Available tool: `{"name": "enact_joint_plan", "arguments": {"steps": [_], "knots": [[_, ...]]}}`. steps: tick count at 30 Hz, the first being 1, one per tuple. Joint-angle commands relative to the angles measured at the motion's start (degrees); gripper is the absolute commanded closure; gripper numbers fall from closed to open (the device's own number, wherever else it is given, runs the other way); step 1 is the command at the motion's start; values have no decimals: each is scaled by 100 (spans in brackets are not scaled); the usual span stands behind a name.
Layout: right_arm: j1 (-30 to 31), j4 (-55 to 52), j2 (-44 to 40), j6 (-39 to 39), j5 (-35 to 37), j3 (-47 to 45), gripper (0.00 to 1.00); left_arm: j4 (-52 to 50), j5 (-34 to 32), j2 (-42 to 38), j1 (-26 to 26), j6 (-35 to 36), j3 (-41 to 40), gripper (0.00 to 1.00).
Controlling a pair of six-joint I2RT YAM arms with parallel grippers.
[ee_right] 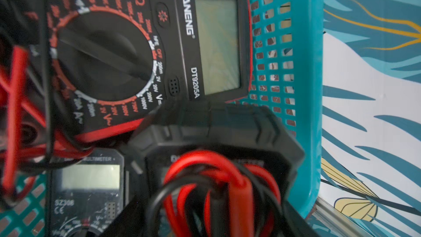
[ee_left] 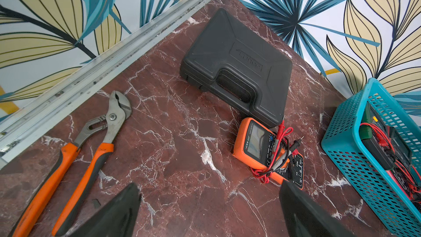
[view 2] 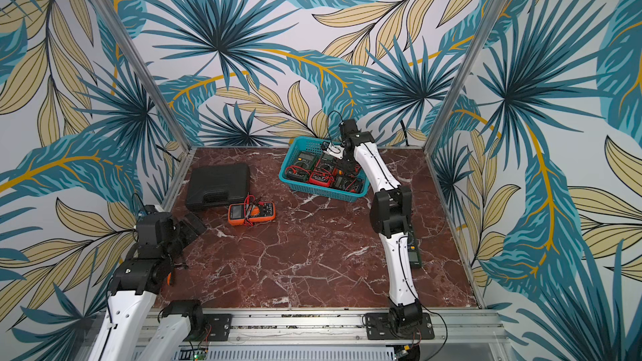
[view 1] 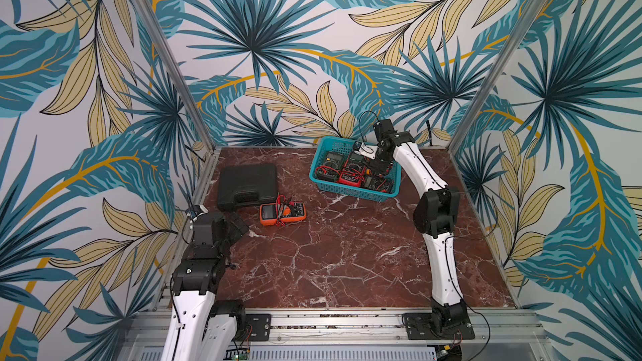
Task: Put the multimeter into the basket
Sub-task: Place the multimeter in the basket.
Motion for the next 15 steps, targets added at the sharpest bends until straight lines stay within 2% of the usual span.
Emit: {"name": "enact_joint_plan", "arguments": {"steps": [1,15], "knots": [[-60,114,131,-34,-78,93,82,-48,-47,-30,37,33,131,0],[-229,279,245,-115,-31,-42,80,-74,-130,-39,38,34,104,0]]}}
